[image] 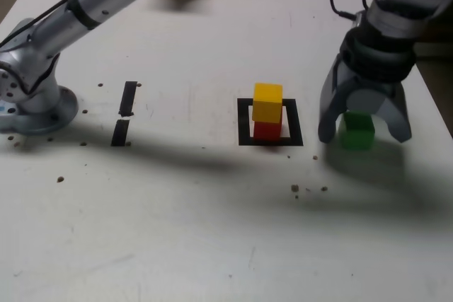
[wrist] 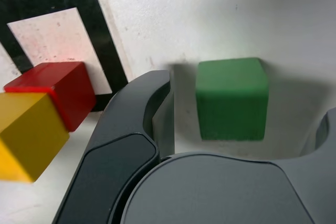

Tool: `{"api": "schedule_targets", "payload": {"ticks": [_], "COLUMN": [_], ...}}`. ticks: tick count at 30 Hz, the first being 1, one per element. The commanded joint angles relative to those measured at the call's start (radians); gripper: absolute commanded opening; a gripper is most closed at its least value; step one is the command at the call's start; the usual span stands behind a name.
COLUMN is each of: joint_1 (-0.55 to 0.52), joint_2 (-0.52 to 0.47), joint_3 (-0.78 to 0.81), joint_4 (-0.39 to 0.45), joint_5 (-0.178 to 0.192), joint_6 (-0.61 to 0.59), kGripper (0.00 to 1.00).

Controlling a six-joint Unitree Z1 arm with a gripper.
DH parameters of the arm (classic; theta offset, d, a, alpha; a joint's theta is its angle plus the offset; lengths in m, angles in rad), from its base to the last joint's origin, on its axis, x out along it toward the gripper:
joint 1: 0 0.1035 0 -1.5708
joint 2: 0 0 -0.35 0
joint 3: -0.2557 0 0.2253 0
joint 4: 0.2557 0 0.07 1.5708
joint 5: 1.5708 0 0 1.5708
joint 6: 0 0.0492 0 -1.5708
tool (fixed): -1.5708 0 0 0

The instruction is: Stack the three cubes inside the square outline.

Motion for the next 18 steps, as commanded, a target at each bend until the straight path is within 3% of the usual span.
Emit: {"api": "schedule_targets", "payload": {"ticks": [1, 7, 12, 18], "joint_1": [0.005, 0.016, 0.025, 0.026], "joint_2": [0.002, 0.01, 0.024, 0.031], "joint_3": [-0.012, -0.01, 0.002, -0.007], "joint_4": [0.011, 0.013, 0.007, -0.02], "joint_5": [-0.01, -0.034, -0.055, -0.05], "joint_6": [0.005, 0.012, 0.005, 0.007], "kGripper": [0.89, 0.72, 0.49, 0.21]}}
